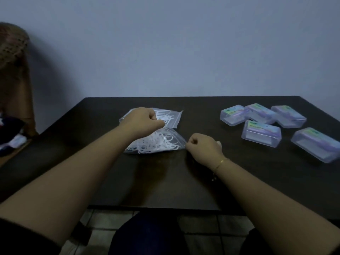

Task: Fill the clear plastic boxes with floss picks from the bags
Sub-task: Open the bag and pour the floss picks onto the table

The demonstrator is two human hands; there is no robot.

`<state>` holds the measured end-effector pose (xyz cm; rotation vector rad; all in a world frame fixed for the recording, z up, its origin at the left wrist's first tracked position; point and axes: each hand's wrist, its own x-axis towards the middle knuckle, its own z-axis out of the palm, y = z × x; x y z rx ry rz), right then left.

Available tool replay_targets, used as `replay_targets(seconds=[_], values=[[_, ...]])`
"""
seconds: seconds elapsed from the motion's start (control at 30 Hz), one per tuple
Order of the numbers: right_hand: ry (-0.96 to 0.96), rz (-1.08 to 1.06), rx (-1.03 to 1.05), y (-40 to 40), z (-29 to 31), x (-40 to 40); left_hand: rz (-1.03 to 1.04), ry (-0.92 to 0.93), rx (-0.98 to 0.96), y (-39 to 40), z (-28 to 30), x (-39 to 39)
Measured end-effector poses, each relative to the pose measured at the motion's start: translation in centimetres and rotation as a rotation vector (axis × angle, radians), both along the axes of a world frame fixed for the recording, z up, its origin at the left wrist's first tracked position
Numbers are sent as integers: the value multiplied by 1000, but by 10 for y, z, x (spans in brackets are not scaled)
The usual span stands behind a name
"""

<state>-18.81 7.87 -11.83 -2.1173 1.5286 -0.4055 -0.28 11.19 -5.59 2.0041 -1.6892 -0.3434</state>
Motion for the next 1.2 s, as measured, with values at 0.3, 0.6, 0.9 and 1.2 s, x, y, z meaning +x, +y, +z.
replay_targets(seconds=[0.3,0.6,0.9,1.2], values=[[-118,14,-189,1,-14,-4,159,-136,-324,18,-74,-2],[-307,-7,-136,4,-14,-8,248,-153,-483,23,-87,-3],[-239,102,-312,9,-15,-5,47,-144,-423,20,-88,-3],[-159,215,-527,12,-18,-5,58,-127,-354,17,-89,-3]])
